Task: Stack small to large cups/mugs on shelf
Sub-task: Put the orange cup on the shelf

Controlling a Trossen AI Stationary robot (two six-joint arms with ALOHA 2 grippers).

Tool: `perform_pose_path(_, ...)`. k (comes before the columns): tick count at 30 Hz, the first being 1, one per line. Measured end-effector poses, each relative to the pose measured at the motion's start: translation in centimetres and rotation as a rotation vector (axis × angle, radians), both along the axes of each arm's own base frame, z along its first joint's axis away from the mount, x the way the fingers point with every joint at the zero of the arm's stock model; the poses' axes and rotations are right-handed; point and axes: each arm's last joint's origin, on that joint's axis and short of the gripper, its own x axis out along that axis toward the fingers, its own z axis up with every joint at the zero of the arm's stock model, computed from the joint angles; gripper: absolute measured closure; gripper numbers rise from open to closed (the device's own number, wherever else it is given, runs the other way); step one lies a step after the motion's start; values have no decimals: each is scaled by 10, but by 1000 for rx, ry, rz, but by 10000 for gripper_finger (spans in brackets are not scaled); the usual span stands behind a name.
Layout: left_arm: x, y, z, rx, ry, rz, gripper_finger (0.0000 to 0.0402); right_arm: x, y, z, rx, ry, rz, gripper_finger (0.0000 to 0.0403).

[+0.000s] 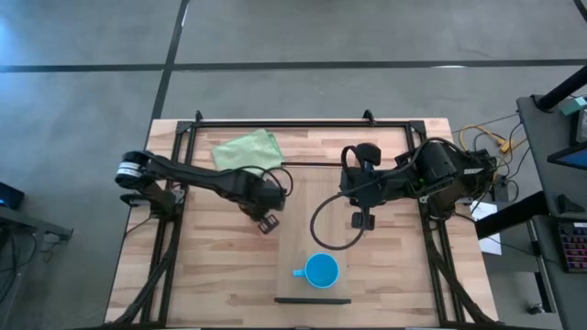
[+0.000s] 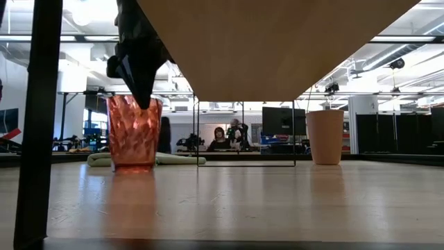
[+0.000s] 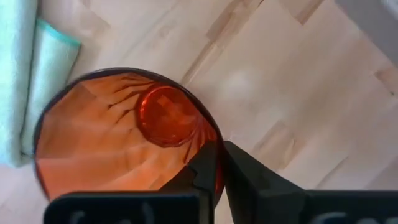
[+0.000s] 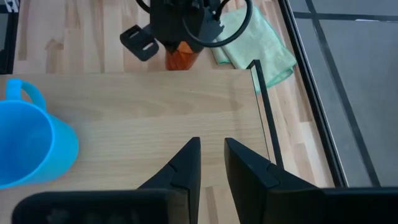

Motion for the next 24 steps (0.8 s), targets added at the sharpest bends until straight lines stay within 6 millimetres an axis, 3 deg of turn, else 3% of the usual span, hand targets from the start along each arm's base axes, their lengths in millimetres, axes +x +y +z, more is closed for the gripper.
perform_pose_path(5, -11, 1, 30, 1, 54, 0, 400, 0, 0, 0, -5, 1, 6, 337)
perform_pose_path(15, -38, 0, 141, 86, -101, -13, 401, 0, 0, 0, -25, 8, 32, 344)
perform_pose_path(19, -43, -10, 177, 143, -239, -237, 401, 0, 0, 0, -33, 6, 28, 350)
perform_pose_path(24, -38, -26, 197, 243, -313, -443, 401, -4, -3, 4, -83, -20, 0, 351)
